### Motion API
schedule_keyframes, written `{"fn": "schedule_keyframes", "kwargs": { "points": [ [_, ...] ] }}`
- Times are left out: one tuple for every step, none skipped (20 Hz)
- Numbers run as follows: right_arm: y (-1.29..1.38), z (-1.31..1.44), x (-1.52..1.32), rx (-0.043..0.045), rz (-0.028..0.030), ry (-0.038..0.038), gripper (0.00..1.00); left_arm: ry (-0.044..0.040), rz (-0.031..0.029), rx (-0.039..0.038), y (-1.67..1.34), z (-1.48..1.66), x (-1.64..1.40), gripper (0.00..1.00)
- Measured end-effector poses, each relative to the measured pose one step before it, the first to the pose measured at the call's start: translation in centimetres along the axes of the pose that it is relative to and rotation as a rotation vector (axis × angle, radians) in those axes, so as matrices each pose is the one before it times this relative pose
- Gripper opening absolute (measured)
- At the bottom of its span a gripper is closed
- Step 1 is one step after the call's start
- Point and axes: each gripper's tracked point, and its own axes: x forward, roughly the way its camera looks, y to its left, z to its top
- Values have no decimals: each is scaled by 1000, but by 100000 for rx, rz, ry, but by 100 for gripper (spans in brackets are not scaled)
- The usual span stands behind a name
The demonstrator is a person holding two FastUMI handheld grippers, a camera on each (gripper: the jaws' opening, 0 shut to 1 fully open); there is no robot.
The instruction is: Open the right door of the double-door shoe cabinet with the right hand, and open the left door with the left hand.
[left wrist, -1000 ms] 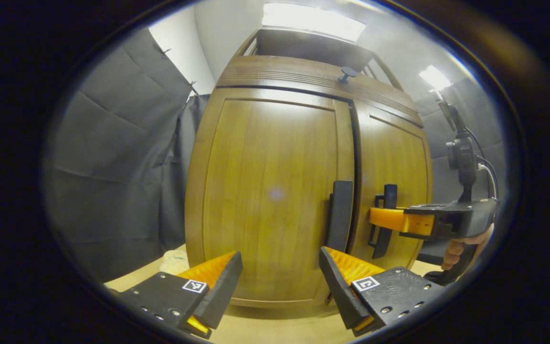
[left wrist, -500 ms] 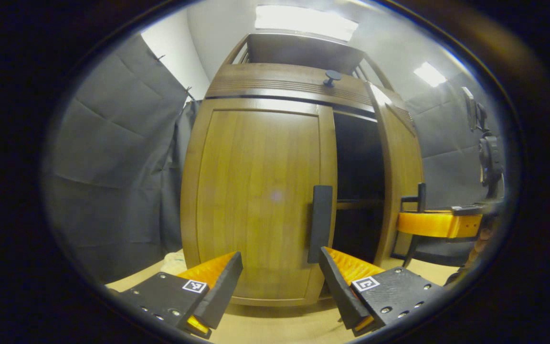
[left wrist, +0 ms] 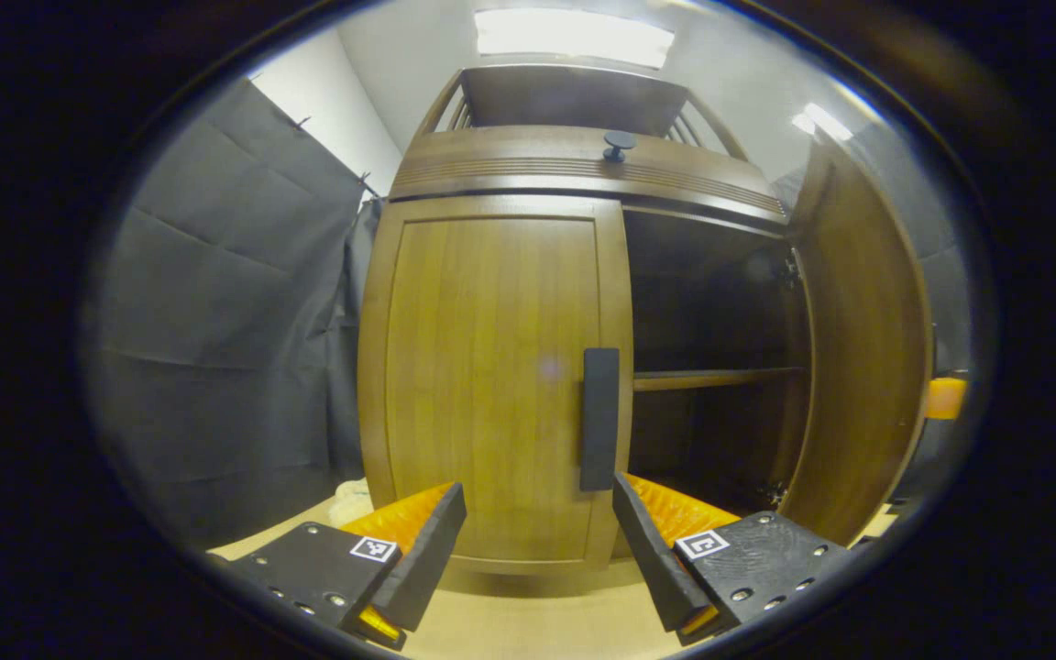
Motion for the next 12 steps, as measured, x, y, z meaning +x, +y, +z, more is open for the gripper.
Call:
{"fn": "schedule_keyframes", "kwargs": {
  "points": [
    [-1559,191,-743,-1190,-4701,-489,12,-35,77,-815,20,113,-184,94],
    [-2138,277,-818,-1232,-5453,-799,12,335,-123,-397,18,-49,72,94],
    [-2451,370,-722,-862,-6403,-981,11,352,-280,47,-79,-203,12,94],
    [-2580,261,-359,313,-6594,-717,11,168,-99,216,40,6,75,89],
    [-1969,451,-335,3375,-2717,-1409,7,141,-251,249,-98,49,-87,91],
    [221,-695,643,4803,4303,1488,3,350,-488,188,-3,6,52,94],
    [359,244,101,4022,2389,-385,1,380,-433,198,-41,-2,-40,94],
    [-70,-39,73,-2455,744,324,2,474,-331,226,38,2,34,94],
    [-282,238,-18,-2275,-201,334,2,472,-151,75,-89,-25,15,94],
    [-156,-6,-120,-2174,89,714,2,369,-520,-51,-22,15,84,94],
    [-98,41,-270,-895,-218,295,2,236,-325,86,-14,-6,53,94],
    [-139,9,-48,137,-4,432,2,306,23,107,92,16,19,94]
  ]
}}
